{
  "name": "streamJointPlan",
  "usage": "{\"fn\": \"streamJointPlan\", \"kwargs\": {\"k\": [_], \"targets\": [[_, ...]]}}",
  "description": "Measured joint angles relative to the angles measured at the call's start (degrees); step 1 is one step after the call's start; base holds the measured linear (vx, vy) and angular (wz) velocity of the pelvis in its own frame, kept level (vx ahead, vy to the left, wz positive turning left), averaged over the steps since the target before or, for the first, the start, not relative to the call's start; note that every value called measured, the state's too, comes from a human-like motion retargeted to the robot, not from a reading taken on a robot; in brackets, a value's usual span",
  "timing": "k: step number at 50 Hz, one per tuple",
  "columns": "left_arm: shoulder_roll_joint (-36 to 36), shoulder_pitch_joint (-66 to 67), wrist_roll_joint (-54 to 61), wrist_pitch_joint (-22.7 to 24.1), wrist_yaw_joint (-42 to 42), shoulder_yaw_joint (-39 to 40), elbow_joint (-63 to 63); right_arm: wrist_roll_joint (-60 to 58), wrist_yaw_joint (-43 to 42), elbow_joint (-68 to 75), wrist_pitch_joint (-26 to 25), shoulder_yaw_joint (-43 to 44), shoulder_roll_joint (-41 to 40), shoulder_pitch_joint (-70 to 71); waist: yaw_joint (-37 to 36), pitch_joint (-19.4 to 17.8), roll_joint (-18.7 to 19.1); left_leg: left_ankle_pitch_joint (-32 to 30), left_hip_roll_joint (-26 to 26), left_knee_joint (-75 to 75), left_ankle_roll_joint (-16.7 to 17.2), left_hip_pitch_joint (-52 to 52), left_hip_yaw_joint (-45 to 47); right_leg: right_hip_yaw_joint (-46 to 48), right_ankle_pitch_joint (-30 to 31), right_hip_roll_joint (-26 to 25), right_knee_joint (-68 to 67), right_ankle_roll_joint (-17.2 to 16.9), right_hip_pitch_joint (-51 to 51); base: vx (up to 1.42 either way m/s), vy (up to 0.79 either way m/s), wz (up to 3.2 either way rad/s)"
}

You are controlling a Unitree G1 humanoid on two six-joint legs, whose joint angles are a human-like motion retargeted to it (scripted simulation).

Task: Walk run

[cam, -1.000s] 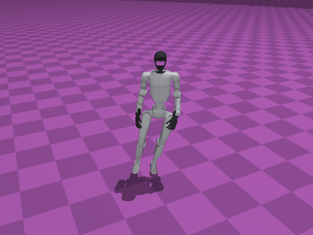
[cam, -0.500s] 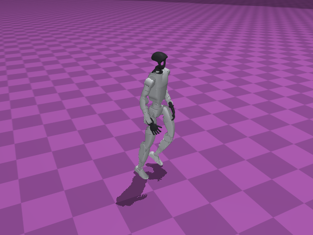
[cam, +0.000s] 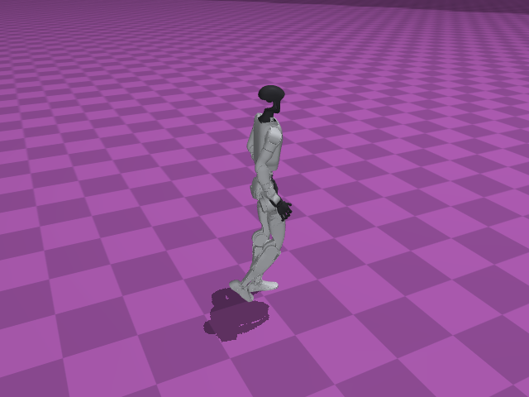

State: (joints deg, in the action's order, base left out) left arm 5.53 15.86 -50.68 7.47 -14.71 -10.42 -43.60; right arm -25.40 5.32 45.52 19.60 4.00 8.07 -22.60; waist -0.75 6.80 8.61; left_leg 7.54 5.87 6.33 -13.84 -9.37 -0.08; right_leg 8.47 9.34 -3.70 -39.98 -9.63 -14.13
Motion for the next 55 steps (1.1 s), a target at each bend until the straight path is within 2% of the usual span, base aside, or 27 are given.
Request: {"fn": "streamJointPlan", "kwargs": {"k": [2,6,10,12,15,16,17,18,19,20,22,24,26,29,33,36,38,40,42,43,45,46,47,48,50,53,55], "targets": [[0.02,-0.12,3.23,1.49,-0.14,-0.23,-0.89,2.39,-4.24,-1.85,2.36,0.12,-0.33,-0.30,2.81,-1.15,0.09,0.03,1.35,-0.98,-0.40,2.47,-5.11,2.09,-2.70,4.09,3.16,1.97,-3.51,0.66,-0.20,2.34],[0.65,-1.55,6.92,3.12,-2.84,-0.35,-4.00,4.49,-10.88,-4.00,4.83,-1.19,-0.30,0.90,8.14,-4.04,-2.64,0.53,4.91,-1.25,-0.90,7.44,-12.64,-1.54,-4.87,8.15,15.80,-0.08,-8.86,0.66,-0.35,1.86],[1.86,-3.03,3.05,2.02,-9.45,-0.58,-5.68,3.23,-6.07,-3.10,1.91,-2.67,-0.25,3.05,9.38,-6.95,-6.78,0.43,7.09,-0.78,0.59,13.24,-13.76,-9.88,-7.58,8.04,29.24,-2.07,-12.00,0.73,-0.49,0.81],[1.71,-2.79,2.39,1.74,-11.10,-0.74,-5.85,1.72,-1.75,-3.31,1.14,-3.35,0.33,3.17,10.41,-7.48,-6.58,-1.28,6.07,-0.01,2.63,15.72,-14.26,-8.39,-9.25,8.10,33.19,-2.43,-12.19,0.90,-0.53,0.70],[1.24,-2.55,3.75,0.73,-9.38,-0.64,-5.94,-0.65,1.03,-3.71,0.48,-3.79,1.97,3.76,12.36,-6.66,-5.16,-7.78,3.98,2.34,7.96,17.51,-13.73,-3.66,-7.65,6.08,32.41,5.09,-11.27,0.96,-0.43,0.69],[1.05,-2.38,4.13,0.70,-8.54,-0.49,-5.94,-0.98,-0.24,-3.78,0.17,-3.62,2.04,3.68,13.40,-6.15,-4.85,-12.05,3.49,4.25,10.77,17.62,-13.08,1.78,-7.11,7.94,31.55,4.68,-10.20,1.08,-0.48,0.87],[0.86,-2.16,4.41,0.78,-7.78,-0.17,-6.01,-0.92,-1.50,-3.78,-0.02,-3.49,1.89,3.55,14.44,-5.64,-4.28,-16.93,2.65,6.61,14.15,17.36,-12.42,1.72,-7.30,7.90,30.87,4.92,-9.16,1.09,-0.53,1.02],[0.66,-1.88,4.48,1.08,-7.18,0.50,-6.21,-0.10,-2.74,-3.63,0.02,-3.43,1.29,3.36,15.51,-5.12,-3.16,-23.02,1.12,9.85,18.67,16.37,-11.76,-9.34,-8.92,4.06,30.55,6.50,-8.18,0.98,-0.49,0.98],[0.49,-1.63,4.54,1.10,-6.62,0.83,-6.30,1.29,-2.84,-3.34,0.30,-3.26,0.74,3.24,16.12,-4.79,-2.62,-28.12,0.12,14.62,23.49,14.57,-10.41,-10.41,-10.30,3.73,29.72,7.49,-7.49,0.94,-0.50,0.90],[0.33,-1.40,4.59,0.98,-6.08,0.97,-6.32,2.96,-2.37,-2.98,0.70,-3.05,0.23,3.15,16.51,-4.56,-2.36,-32.73,-0.61,20.16,28.46,12.37,-8.71,-6.48,-11.54,5.17,28.63,8.18,-6.95,0.99,-0.43,0.87],[0.16,-1.52,4.86,1.10,-4.34,0.80,-5.51,4.57,-0.15,-2.17,-0.73,-2.89,0.63,4.14,17.39,-3.98,-3.70,-37.54,-2.27,32.67,28.84,5.93,1.20,-0.82,-14.01,9.22,28.27,8.30,-3.81,0.98,-0.39,0.46],[0.89,-1.00,4.74,2.08,-1.53,0.81,-3.75,3.58,2.25,-1.39,-2.00,-3.02,0.86,5.14,15.50,-3.44,-5.12,-35.98,-2.19,40.32,27.57,0.76,2.84,-2.06,-15.26,6.78,30.66,10.44,-0.27,0.93,-0.59,-0.59],[1.85,-0.45,3.93,2.27,2.13,0.38,-1.54,1.20,3.99,-1.31,-3.24,-2.82,0.97,6.19,13.93,-2.97,-7.18,-30.67,0.07,42.29,24.58,-4.68,3.75,-3.43,-15.36,6.73,33.20,11.25,2.52,0.90,-0.54,-0.47],[2.81,0.34,3.83,3.22,6.97,-0.38,1.74,-2.27,6.14,-3.23,-4.28,-3.35,1.62,6.52,9.93,-3.42,-9.16,-22.55,0.61,42.83,22.66,-13.78,6.58,-5.72,-15.06,5.43,36.03,12.57,6.24,0.93,-0.41,-0.72],[4.60,1.36,4.21,5.41,12.28,-1.52,6.60,-3.71,5.67,-5.07,-1.97,-5.16,2.24,5.39,5.11,-4.02,-10.13,-14.13,-4.16,34.36,15.62,-22.63,12.38,-5.68,-15.97,2.28,38.18,15.42,11.70,1.08,-0.42,-0.53],[4.77,1.72,-0.16,5.42,14.27,-0.82,7.98,-3.86,6.14,-3.25,-0.94,-5.97,2.36,5.69,2.91,-4.17,-10.45,-9.35,-4.84,23.77,10.02,-26.84,15.54,-2.96,-15.11,0.40,38.46,15.33,15.49,1.12,-0.32,-0.11],[3.88,1.71,-0.95,5.35,13.64,0.22,7.54,-4.71,8.06,-1.77,-1.65,-5.95,2.38,6.04,1.92,-4.32,-10.64,-7.26,-3.53,17.08,8.50,-27.79,15.48,-2.15,-11.66,-0.70,37.83,13.69,17.75,1.12,-0.25,0.01],[2.89,1.45,1.03,5.88,11.90,1.44,6.66,-6.37,10.36,-0.89,-2.68,-5.72,2.50,6.20,1.31,-4.52,-10.99,-6.85,-2.04,12.14,9.77,-27.01,15.53,-0.58,-5.58,-1.06,36.28,10.67,19.86,1.21,-0.25,0.01],[2.57,1.09,3.97,6.59,11.10,2.01,5.96,-7.53,10.58,-0.87,-2.69,-5.78,2.77,6.05,0.78,-4.13,-12.10,-11.84,-0.17,11.07,3.37,-25.84,15.02,0.83,4.69,0.11,32.81,5.70,21.09,1.45,-0.31,0.01],[2.76,0.86,5.31,6.70,11.11,2.03,5.63,-7.79,10.02,-1.07,-2.51,-5.94,2.82,5.79,1.16,-3.46,-12.37,-6.72,1.08,10.85,1.79,-24.14,14.81,1.49,10.96,0.47,30.00,2.24,20.96,1.28,-0.33,0.47],[3.44,0.64,7.05,6.99,10.54,1.71,4.87,-8.41,8.33,-2.04,-2.43,-6.34,2.64,4.47,4.30,-3.84,-11.72,0.40,-0.24,15.22,3.76,-20.72,9.78,0.11,20.66,-1.58,17.60,-3.40,18.11,1.39,-0.41,1.21],[3.52,-0.01,7.33,7.57,9.04,1.88,3.79,-8.53,7.31,-2.56,-2.97,-6.53,2.44,4.35,7.07,-5.01,-12.32,3.38,4.15,18.92,3.27,-20.07,5.11,-0.07,20.66,-1.74,6.07,-4.22,14.19,1.45,-0.51,1.60],[3.77,-0.61,7.47,7.80,7.41,2.06,2.72,-8.62,6.47,-3.14,-3.40,-6.76,2.19,4.24,9.18,-5.69,-11.73,6.00,5.20,21.45,3.31,-18.97,2.30,0.46,20.47,-2.47,-2.18,-4.24,10.86,1.34,-0.54,1.12],[4.37,-1.14,7.33,7.33,5.56,2.29,1.65,-8.65,5.99,-3.88,-3.61,-7.08,1.85,4.16,9.94,-5.41,-8.73,7.90,-0.44,21.65,4.43,-16.95,3.19,2.43,19.89,-4.37,-3.86,-2.64,8.70,1.30,-0.53,0.20],[5.66,-2.32,5.83,4.99,1.63,1.62,0.30,-9.12,5.26,-5.75,-3.10,-6.81,1.75,3.86,9.75,-4.80,-5.45,12.10,-5.05,22.09,5.90,-12.99,4.05,2.43,12.03,-5.27,-9.38,0.62,3.21,1.31,-0.50,-0.64],[7.02,-3.94,2.41,5.12,-2.17,0.50,0.55,-8.67,-0.03,-9.07,-1.11,-5.28,1.68,2.86,10.55,-4.50,-4.65,12.78,-4.12,17.00,6.20,-5.58,5.89,-1.23,0.56,-3.42,-11.31,4.76,-7.26,1.36,-0.40,-0.41],[7.43,-4.11,1.94,5.47,-0.76,-0.84,1.18,-7.43,-4.20,-10.86,0.46,-4.50,1.55,2.01,12.12,-4.46,-3.28,10.43,-3.23,11.79,6.71,-0.35,5.85,-2.23,-4.81,-1.30,-7.00,5.30,-13.15,1.41,-0.32,0.27]]}}
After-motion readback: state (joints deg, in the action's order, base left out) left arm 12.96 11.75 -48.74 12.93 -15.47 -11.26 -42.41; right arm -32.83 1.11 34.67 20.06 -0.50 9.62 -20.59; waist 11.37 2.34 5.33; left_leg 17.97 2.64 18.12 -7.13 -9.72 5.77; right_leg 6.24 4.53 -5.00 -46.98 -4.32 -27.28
